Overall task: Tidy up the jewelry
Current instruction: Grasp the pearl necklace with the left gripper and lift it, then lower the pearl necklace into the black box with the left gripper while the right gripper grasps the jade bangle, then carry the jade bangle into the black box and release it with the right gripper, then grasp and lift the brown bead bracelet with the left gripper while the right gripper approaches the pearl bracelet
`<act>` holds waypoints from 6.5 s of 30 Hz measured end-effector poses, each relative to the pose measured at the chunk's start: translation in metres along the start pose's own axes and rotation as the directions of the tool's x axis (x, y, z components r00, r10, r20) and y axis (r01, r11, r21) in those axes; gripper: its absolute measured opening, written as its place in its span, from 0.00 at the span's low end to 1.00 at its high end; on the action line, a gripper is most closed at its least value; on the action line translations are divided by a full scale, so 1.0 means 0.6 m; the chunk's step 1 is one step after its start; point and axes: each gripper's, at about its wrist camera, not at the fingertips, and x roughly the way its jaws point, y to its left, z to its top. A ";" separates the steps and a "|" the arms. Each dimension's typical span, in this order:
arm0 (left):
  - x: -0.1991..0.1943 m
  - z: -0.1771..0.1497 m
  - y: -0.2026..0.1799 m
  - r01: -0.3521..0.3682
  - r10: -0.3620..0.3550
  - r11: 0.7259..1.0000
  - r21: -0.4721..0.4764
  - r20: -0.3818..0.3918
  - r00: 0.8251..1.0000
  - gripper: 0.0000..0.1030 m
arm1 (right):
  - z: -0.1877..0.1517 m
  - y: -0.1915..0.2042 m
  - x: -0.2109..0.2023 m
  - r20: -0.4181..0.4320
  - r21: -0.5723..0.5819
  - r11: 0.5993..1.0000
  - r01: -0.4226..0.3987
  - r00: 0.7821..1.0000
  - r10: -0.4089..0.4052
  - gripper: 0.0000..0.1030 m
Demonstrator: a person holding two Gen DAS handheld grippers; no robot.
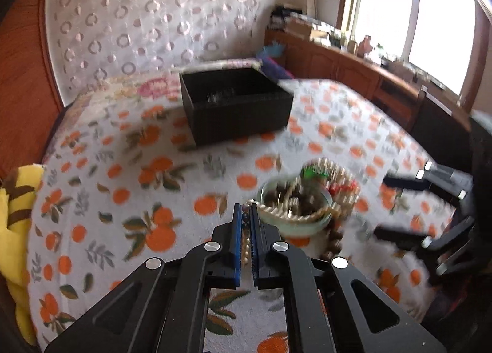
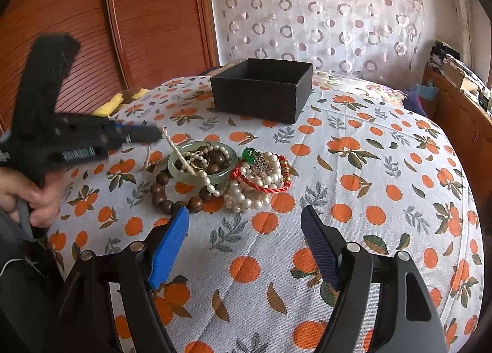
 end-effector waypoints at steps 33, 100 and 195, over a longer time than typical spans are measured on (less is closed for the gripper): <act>-0.193 0.116 0.063 -0.079 0.100 0.994 -0.081 0.316 0.944 0.04 | 0.085 0.044 0.039 0.002 -0.073 0.996 -0.054 0.999 0.054 0.75; -0.130 0.314 0.003 -0.092 0.076 0.995 0.026 0.363 0.929 0.04 | 0.222 -0.059 0.043 0.030 -0.079 0.996 0.040 0.999 -0.038 0.72; 0.061 -0.024 -0.042 -0.011 0.027 0.992 0.127 -0.128 0.991 0.12 | -0.001 -0.043 0.001 -0.020 0.028 0.999 0.017 1.000 -0.016 0.43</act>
